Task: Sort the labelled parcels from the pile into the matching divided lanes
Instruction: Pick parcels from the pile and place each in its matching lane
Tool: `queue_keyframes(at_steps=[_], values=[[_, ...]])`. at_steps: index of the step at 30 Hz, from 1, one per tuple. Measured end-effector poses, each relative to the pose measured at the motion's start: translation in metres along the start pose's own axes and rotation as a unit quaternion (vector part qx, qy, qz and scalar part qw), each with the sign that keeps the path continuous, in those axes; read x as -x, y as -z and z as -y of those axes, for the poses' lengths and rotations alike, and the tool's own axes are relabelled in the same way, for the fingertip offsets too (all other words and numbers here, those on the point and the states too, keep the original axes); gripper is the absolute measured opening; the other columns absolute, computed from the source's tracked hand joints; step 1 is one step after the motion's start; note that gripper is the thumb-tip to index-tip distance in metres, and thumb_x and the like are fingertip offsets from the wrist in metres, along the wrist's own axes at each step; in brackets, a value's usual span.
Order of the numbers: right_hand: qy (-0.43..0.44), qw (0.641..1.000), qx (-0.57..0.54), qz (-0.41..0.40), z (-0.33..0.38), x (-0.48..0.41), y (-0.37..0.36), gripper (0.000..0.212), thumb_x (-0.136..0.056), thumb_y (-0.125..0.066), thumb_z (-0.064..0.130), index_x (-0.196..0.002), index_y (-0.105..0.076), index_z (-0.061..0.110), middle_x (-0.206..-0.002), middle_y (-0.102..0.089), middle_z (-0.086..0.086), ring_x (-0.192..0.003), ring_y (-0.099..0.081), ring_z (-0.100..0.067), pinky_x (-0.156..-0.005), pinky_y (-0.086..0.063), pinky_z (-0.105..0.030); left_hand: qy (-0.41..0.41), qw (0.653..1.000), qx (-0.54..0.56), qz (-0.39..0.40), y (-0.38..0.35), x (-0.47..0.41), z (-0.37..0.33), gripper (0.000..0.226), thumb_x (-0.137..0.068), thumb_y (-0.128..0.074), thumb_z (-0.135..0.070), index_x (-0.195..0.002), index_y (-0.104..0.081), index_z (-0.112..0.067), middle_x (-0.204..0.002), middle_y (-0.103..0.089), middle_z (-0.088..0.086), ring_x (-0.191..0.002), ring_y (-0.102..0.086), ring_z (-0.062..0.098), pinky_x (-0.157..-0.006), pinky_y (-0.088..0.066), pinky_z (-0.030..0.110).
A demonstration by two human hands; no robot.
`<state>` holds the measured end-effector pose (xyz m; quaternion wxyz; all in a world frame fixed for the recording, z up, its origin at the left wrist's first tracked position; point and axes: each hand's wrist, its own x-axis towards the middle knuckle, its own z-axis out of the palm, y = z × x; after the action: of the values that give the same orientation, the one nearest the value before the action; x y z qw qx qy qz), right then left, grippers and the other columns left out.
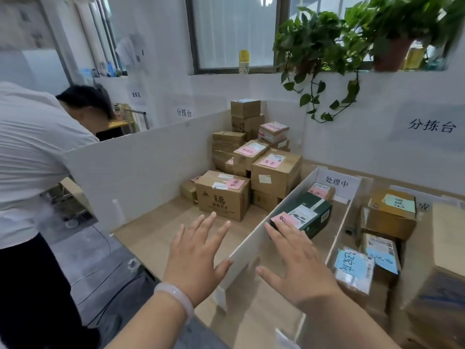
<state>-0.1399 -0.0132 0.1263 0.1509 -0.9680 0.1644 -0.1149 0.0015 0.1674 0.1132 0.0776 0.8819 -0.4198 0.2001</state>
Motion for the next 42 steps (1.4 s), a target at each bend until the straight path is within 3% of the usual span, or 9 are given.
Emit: queue_keyframes(at_steps=[5, 9, 17, 20, 24, 26, 33, 42], values=[[-0.022, 0.999, -0.04, 0.025, 0.001, -0.069, -0.017, 0.082, -0.089, -0.045, 0.065, -0.149, 0.008, 0.047, -0.159, 0.013, 0.02, -0.146, 0.017, -0.005, -0.122, 0.005, -0.036, 0.002, 1.0, -0.002, 0.021, -0.027, -0.052, 0.036, 0.075, -0.072, -0.065, -0.064, -0.139, -0.046, -0.036, -0.142, -0.053, 0.001, -0.129, -0.053, 0.024, -0.101, -0.044, 0.05], [-0.017, 0.999, -0.038, 0.015, -0.002, -0.12, -0.018, 0.079, -0.091, -0.045, 0.063, -0.15, 0.004, 0.046, -0.159, 0.01, 0.021, -0.146, 0.015, -0.002, -0.12, 0.008, -0.031, 0.019, 0.999, 0.024, 0.022, -0.038, -0.1, 0.06, 0.068, -0.076, -0.044, -0.064, -0.138, -0.049, -0.035, -0.14, -0.055, 0.0, -0.127, -0.055, 0.024, -0.099, -0.046, 0.051], [-0.071, 0.997, -0.016, -0.005, -0.012, -0.2, -0.03, 0.076, -0.092, -0.042, 0.063, -0.153, -0.001, 0.041, -0.161, 0.004, 0.018, -0.147, 0.012, -0.002, -0.121, 0.004, -0.03, 0.003, 0.994, 0.093, 0.063, -0.087, -0.179, 0.108, 0.066, -0.076, -0.042, -0.064, -0.134, -0.055, -0.034, -0.139, -0.056, 0.001, -0.125, -0.056, 0.024, -0.098, -0.046, 0.052], [-0.12, 0.992, -0.023, -0.015, -0.011, -0.227, -0.039, 0.074, -0.093, -0.043, 0.062, -0.151, -0.001, 0.044, -0.16, 0.005, 0.021, -0.146, 0.013, 0.0, -0.119, 0.004, -0.028, -0.012, 0.988, 0.131, 0.079, -0.112, -0.22, 0.127, 0.069, -0.077, -0.04, -0.067, -0.139, -0.049, -0.037, -0.148, -0.047, -0.002, -0.135, -0.046, 0.023, -0.107, -0.038, 0.05], [-0.188, 0.981, -0.033, -0.03, 0.001, -0.268, -0.055, 0.073, -0.093, -0.044, 0.06, -0.151, -0.003, 0.046, -0.16, 0.004, 0.022, -0.146, 0.011, -0.001, -0.12, 0.001, -0.03, -0.052, 0.979, 0.16, 0.118, -0.146, -0.269, 0.161, 0.07, -0.089, -0.039, -0.066, -0.152, -0.017, -0.044, -0.162, -0.012, -0.011, -0.149, -0.011, 0.014, -0.12, -0.012, 0.037], [-0.201, 0.979, -0.021, -0.029, 0.006, -0.291, -0.067, 0.073, -0.092, -0.043, 0.061, -0.151, -0.002, 0.045, -0.16, 0.004, 0.02, -0.146, 0.012, 0.0, -0.121, 0.002, -0.03, -0.062, 0.973, 0.184, 0.126, -0.159, -0.293, 0.177, 0.07, -0.09, -0.038, -0.065, -0.152, -0.012, -0.045, -0.163, -0.008, -0.012, -0.149, -0.008, 0.013, -0.12, -0.008, 0.033], [-0.276, 0.961, -0.019, -0.031, 0.017, -0.354, -0.087, 0.071, -0.094, -0.042, 0.059, -0.152, -0.002, 0.045, -0.159, 0.004, 0.022, -0.146, 0.012, 0.0, -0.12, 0.003, -0.029, -0.088, 0.947, 0.249, 0.18, -0.197, -0.368, 0.202, 0.069, -0.094, -0.044, -0.062, -0.152, -0.01, -0.047, -0.162, -0.005, -0.018, -0.149, -0.008, 0.007, -0.118, -0.019, 0.035], [-0.318, 0.944, -0.071, -0.06, -0.007, -0.434, -0.085, 0.066, -0.096, -0.045, 0.052, -0.152, -0.012, 0.042, -0.16, -0.007, 0.019, -0.147, -0.001, -0.003, -0.121, -0.008, -0.031, -0.075, 0.897, 0.374, 0.222, -0.235, -0.451, 0.201, 0.07, -0.094, -0.053, -0.053, -0.152, -0.015, -0.045, -0.162, -0.011, -0.013, -0.149, -0.01, 0.013, -0.121, -0.022, 0.039]])
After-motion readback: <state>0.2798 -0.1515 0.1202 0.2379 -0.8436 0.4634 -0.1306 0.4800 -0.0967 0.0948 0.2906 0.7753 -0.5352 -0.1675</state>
